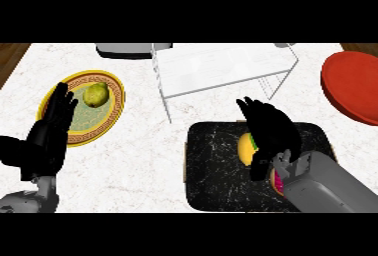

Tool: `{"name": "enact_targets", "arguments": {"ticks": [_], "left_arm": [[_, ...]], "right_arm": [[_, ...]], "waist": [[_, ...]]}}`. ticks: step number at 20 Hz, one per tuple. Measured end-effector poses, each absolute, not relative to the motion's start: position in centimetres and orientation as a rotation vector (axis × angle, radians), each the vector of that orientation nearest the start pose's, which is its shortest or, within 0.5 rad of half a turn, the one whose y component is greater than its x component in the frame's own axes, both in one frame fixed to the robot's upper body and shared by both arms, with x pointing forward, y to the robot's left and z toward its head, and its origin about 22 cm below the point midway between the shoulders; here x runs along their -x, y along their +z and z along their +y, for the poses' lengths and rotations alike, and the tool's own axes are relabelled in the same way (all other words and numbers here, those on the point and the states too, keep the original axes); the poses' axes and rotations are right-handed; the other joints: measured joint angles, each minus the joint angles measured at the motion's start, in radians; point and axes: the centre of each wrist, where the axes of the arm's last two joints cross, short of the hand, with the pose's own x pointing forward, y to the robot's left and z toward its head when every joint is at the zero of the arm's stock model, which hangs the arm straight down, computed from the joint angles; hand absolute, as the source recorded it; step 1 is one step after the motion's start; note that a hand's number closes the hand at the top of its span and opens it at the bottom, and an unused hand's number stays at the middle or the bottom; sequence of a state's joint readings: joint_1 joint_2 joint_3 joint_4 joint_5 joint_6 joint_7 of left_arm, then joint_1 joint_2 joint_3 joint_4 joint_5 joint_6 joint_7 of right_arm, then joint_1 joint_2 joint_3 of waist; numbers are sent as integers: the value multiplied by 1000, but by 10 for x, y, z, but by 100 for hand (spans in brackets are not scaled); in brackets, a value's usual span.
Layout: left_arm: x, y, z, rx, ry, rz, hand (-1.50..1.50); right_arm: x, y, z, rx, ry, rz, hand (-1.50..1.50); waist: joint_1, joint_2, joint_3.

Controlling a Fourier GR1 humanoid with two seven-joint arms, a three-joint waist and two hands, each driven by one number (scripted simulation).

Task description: Pick the lemon from the tray and place it in the tiered shelf

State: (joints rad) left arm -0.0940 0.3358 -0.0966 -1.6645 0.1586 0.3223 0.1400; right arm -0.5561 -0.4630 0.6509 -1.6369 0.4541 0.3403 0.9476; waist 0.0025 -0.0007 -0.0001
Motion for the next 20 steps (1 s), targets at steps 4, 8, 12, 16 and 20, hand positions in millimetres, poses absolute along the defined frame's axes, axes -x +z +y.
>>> {"name": "enact_targets", "arguments": {"ticks": [4,8,12,16,20], "left_arm": [[-256,57,270,-247,36,-1603,0],[-255,56,267,-249,37,-1606,0],[-258,59,266,-249,37,-1607,0],[-257,55,271,-246,41,-1603,0],[-261,58,269,-244,44,-1602,0]], "right_arm": [[-282,102,-146,826,1311,-924,-150],[-283,95,-149,827,1301,-925,-150],[-287,78,-150,826,1297,-937,-150],[-297,70,-145,819,1299,-951,-150],[-292,60,-150,804,1297,-947,-150]], "waist": [[-1,0,0],[-1,0,0],[0,1,0],[1,1,0],[-1,1,0]]}}
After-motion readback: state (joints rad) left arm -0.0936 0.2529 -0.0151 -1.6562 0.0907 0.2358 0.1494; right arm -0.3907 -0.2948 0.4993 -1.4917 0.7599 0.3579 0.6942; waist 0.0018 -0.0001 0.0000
